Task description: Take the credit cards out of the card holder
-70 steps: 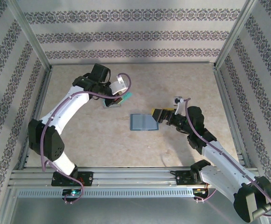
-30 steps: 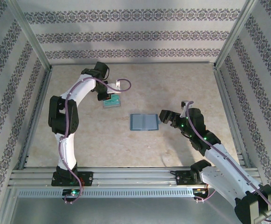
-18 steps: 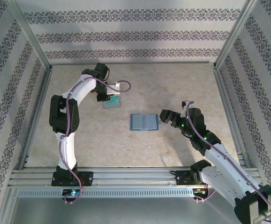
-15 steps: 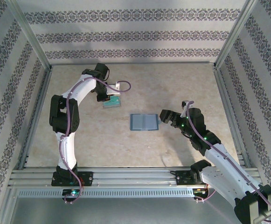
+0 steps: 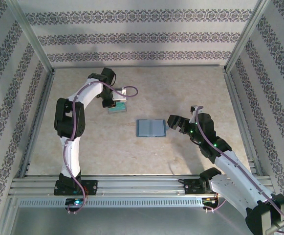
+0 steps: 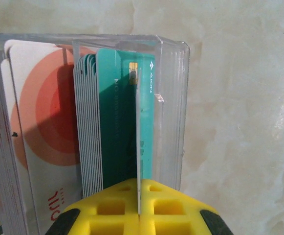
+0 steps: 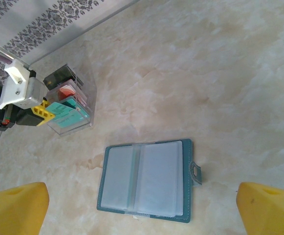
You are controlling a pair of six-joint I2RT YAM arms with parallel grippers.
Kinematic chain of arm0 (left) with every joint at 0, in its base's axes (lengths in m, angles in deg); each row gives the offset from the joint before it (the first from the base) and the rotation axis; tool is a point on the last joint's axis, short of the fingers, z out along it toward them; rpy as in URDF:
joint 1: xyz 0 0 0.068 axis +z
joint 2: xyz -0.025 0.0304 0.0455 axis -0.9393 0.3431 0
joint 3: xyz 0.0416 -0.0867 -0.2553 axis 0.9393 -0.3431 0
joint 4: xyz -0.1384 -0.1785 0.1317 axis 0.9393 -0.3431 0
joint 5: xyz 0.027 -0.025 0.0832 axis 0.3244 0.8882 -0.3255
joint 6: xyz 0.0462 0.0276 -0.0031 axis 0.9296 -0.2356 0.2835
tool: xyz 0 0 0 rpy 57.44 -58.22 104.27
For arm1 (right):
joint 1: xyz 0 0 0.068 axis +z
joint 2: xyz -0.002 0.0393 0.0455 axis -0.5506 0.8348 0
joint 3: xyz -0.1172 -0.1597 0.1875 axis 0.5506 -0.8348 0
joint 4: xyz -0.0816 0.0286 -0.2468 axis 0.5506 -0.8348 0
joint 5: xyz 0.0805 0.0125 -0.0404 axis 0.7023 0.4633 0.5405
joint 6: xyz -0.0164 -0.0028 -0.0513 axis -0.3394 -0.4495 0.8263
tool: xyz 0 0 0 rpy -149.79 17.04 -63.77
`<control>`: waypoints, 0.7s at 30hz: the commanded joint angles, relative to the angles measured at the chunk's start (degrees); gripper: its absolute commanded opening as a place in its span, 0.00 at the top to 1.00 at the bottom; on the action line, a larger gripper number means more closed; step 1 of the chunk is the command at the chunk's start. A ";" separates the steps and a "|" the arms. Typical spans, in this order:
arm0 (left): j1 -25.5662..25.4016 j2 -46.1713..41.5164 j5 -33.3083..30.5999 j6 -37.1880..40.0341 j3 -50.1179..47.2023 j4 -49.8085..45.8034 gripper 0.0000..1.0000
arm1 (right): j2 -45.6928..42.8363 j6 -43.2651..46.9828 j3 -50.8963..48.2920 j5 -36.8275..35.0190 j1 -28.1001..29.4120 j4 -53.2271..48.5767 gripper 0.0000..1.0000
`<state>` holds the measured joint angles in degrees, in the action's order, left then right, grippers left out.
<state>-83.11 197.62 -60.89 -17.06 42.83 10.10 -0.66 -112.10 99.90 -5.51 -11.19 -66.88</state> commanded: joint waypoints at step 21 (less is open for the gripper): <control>-1.79 1.70 -1.36 -0.42 4.88 -4.26 0.83 | -1.36 0.05 1.35 -0.51 -0.50 -0.62 0.02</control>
<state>-84.24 198.43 -61.33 -17.36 46.06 8.63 -1.41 -112.10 99.90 -5.49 -11.19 -66.88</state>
